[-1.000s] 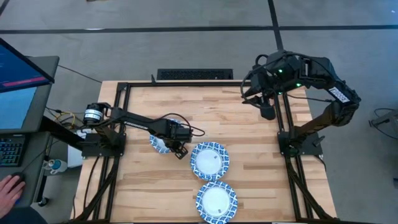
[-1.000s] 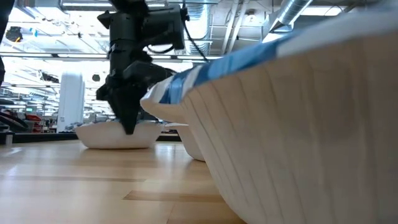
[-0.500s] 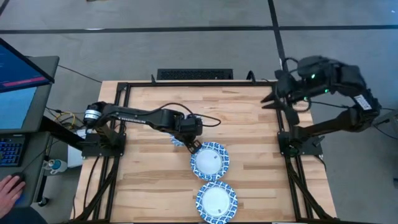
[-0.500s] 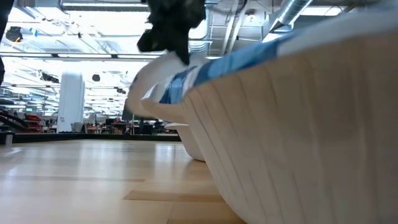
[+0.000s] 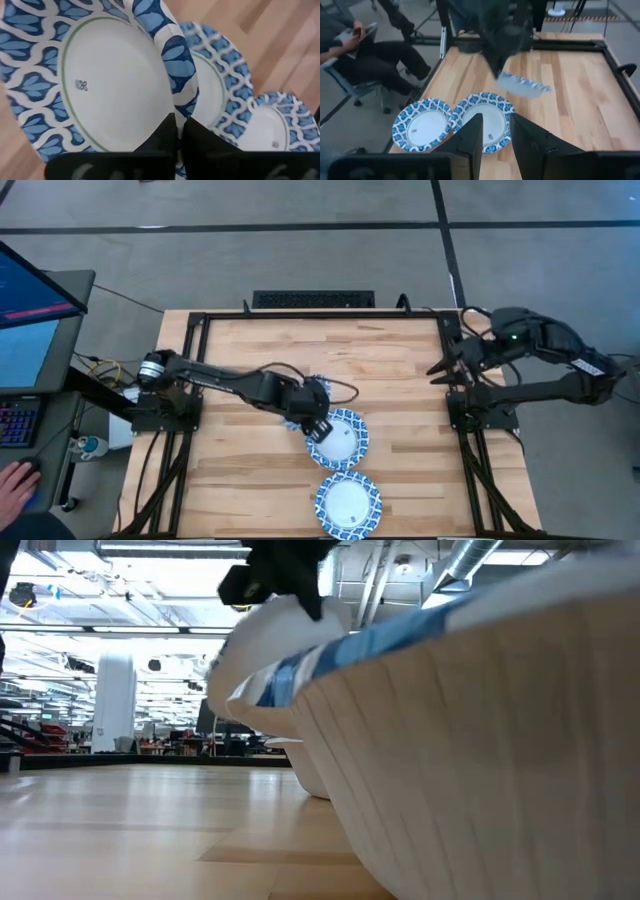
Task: Nest bowls inside each other
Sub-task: Stack the blue patterned bowl on the blue patterned bowl
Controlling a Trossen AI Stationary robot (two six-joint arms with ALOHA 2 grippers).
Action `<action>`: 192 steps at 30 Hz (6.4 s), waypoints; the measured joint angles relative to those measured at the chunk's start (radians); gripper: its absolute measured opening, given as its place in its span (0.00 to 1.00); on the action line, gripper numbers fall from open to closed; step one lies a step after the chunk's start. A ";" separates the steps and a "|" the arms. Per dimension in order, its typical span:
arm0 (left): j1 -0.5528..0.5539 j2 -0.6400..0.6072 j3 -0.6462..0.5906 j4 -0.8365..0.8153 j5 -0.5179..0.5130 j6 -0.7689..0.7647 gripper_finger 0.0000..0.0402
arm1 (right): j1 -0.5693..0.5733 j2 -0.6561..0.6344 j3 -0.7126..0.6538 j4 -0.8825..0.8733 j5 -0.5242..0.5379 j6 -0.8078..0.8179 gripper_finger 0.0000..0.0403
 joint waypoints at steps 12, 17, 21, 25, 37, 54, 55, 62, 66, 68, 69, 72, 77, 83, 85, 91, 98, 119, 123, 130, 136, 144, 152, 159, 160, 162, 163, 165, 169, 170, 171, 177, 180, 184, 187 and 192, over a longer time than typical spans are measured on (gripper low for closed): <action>-0.039 0.432 0.528 -0.308 0.068 0.118 0.00 | 0.000 -0.126 -0.082 0.048 0.012 0.097 0.29; -0.045 0.498 0.695 -0.393 -0.012 0.137 0.00 | 0.000 -0.130 -0.082 0.046 0.012 0.097 0.29; -0.045 0.429 0.642 -0.414 -0.013 0.089 0.00 | 0.000 -0.133 -0.082 0.042 0.012 0.096 0.29; -0.060 0.421 0.695 -0.436 -0.046 0.125 0.00 | 0.000 -0.132 -0.082 0.041 0.021 0.080 0.29; -0.064 0.426 0.732 -0.295 -0.016 0.431 0.00 | 0.000 -0.130 -0.082 0.046 0.027 0.069 0.29; -0.056 0.427 0.731 -0.179 0.111 0.676 0.00 | 0.000 -0.129 -0.082 0.047 0.051 0.080 0.29; -0.056 0.427 0.731 -0.169 0.111 0.679 0.00 | 0.000 -0.128 -0.082 0.047 0.052 0.082 0.29; -0.056 0.493 0.732 -0.144 0.190 0.684 0.00 | 0.000 -0.113 -0.080 0.050 0.059 0.096 0.29; -0.063 0.550 0.732 -0.154 0.180 0.652 0.00 | 0.000 -0.099 -0.080 0.049 0.064 0.096 0.29; -0.064 0.557 0.732 -0.170 0.151 0.620 0.00 | 0.000 -0.096 -0.080 0.047 0.065 0.096 0.29; -0.062 0.557 0.735 -0.185 0.142 0.604 0.00 | 0.000 -0.095 -0.080 0.046 0.065 0.095 0.29; -0.048 0.559 0.734 -0.238 0.158 0.558 0.00 | 0.000 -0.091 -0.080 0.045 0.065 0.096 0.29; -0.028 0.560 0.734 -0.253 0.207 0.484 0.00 | 0.000 -0.093 -0.080 0.045 0.065 0.096 0.29; -0.010 0.560 0.734 -0.257 0.266 0.435 0.08 | 0.000 -0.093 -0.080 0.042 0.065 0.096 0.29; -0.006 0.560 0.734 -0.263 0.261 0.434 0.13 | 0.000 -0.093 -0.080 0.041 0.065 0.096 0.29; 0.017 0.560 0.734 -0.302 0.255 0.443 0.24 | 0.000 -0.093 -0.080 0.026 0.065 0.096 0.29; 0.069 0.560 0.734 -0.265 0.328 0.380 0.31 | 0.000 -0.093 -0.081 -0.007 0.065 0.096 0.29; 0.103 0.287 0.737 -0.165 0.083 0.446 0.30 | 0.031 -0.083 -0.081 -0.164 -0.011 0.261 0.29; 0.100 0.208 0.737 -0.180 -0.019 0.493 0.30 | 0.079 -0.047 -0.088 -0.180 -0.009 0.288 0.29; 0.102 0.105 0.737 -0.264 -0.123 0.532 0.30 | 0.215 0.055 -0.230 -0.110 0.016 0.376 0.29; 0.101 0.051 0.737 -0.345 -0.190 0.536 0.30 | 0.334 0.161 -0.312 0.163 -0.010 0.491 0.29; 0.102 0.042 0.737 -0.407 -0.211 0.595 0.30 | 0.409 0.310 -0.313 0.373 -0.009 0.507 0.29; 0.103 0.042 0.737 -0.461 -0.197 0.609 0.30 | 0.411 0.488 -0.311 0.513 -0.072 0.626 0.29; 0.100 0.042 0.737 -0.532 -0.178 0.598 0.30 | 0.561 0.552 -0.312 0.499 0.004 0.689 0.29; 0.100 0.042 0.737 -0.533 -0.181 0.601 0.30 | 0.586 0.552 -0.311 0.500 0.041 0.706 0.29; 0.100 0.042 0.737 -0.534 -0.182 0.610 0.30 | 0.629 0.552 -0.311 0.487 0.118 0.740 0.29; 0.100 0.042 0.737 -0.534 -0.183 0.613 0.30 | 0.647 0.552 -0.311 0.487 0.158 0.759 0.29; 0.100 0.042 0.737 -0.531 -0.193 0.612 0.30 | 0.680 0.552 -0.311 0.488 0.232 0.799 0.29; 0.100 0.042 0.737 -0.490 -0.202 0.616 0.30 | 0.732 0.571 -0.311 0.491 0.342 0.849 0.29; 0.100 0.042 0.737 -0.476 -0.203 0.628 0.30 | 0.738 0.585 -0.311 0.490 0.360 0.860 0.29; 0.100 0.042 0.737 -0.462 -0.203 0.641 0.30 | 0.743 0.597 -0.312 0.486 0.375 0.867 0.29; 0.100 0.042 0.737 -0.402 -0.203 0.686 0.30 | 0.762 0.717 -0.312 0.578 0.370 0.914 0.29; 0.100 0.042 0.737 -0.406 -0.195 0.680 0.30 | 0.762 0.760 -0.312 0.627 0.368 0.938 0.29; 0.099 0.042 0.737 -0.392 -0.182 0.671 0.30 | 0.761 0.808 -0.312 0.642 0.368 0.943 0.29; 0.099 0.042 0.737 -0.367 -0.182 0.672 0.30 | 0.753 0.851 -0.312 0.644 0.363 0.945 0.29; 0.097 0.042 0.737 -0.337 -0.175 0.673 0.30 | 0.752 0.919 -0.312 0.678 0.349 0.945 0.29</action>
